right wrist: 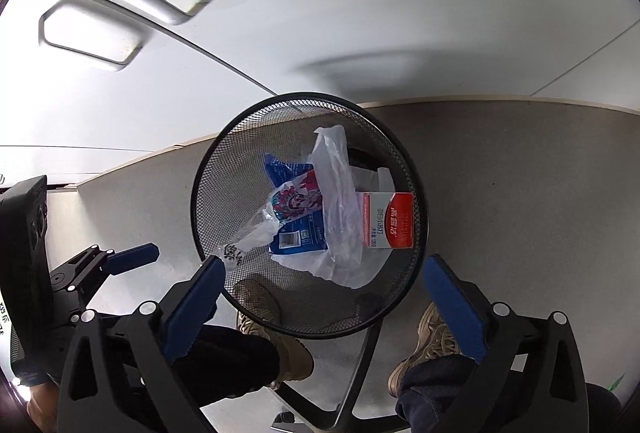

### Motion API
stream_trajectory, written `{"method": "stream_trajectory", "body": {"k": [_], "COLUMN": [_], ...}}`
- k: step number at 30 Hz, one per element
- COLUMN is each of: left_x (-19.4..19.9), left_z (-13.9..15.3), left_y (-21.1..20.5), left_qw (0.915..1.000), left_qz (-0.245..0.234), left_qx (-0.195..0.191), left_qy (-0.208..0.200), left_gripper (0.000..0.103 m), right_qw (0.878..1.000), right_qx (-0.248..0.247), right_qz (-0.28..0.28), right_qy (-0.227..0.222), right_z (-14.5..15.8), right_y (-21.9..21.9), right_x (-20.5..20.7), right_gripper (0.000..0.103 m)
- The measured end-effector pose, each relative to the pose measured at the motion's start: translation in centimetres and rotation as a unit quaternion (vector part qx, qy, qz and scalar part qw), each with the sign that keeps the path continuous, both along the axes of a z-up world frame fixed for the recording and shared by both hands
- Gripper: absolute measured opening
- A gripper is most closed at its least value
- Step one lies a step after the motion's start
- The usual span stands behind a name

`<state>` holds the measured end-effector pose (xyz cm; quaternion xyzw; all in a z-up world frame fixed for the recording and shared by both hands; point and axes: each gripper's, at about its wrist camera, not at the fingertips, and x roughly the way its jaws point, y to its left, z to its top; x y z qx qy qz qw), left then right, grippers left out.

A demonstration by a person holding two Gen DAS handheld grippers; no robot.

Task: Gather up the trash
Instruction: 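Raise both grippers from the bin back up to the counter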

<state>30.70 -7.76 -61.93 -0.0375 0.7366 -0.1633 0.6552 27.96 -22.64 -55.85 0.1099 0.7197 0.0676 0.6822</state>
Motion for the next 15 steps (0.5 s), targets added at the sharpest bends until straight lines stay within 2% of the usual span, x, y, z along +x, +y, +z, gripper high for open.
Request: {"method": "stream_trajectory", "body": {"k": [6,10,15], "left_x": [-0.5,-0.8,-1.1], "left_z": [1.9,4.5,8.8], "left_y": [0.2,0.0,0.3], "left_qw": [1.0000,0.9997,0.9984], "left_qz": [0.006,0.003,0.002], "left_qx": [-0.007,-0.012,-0.007], "left_qy": [-0.003,-0.020,-0.055], "left_gripper": [0.099,0.099,0.099], "right_qw": [1.000,0.999,0.997], "right_qx": [-0.003,-0.004,-0.011], "right_qz": [0.003,0.007,0.024], "right_qy": [-0.020,-0.037,-0.077], "right_z": [2.3,4.5,8.6], "right_y": [0.4,0.5,1.1], "right_x": [0.1,0.0,-0.6], "right_gripper": [0.100,0.100,0.100]}}
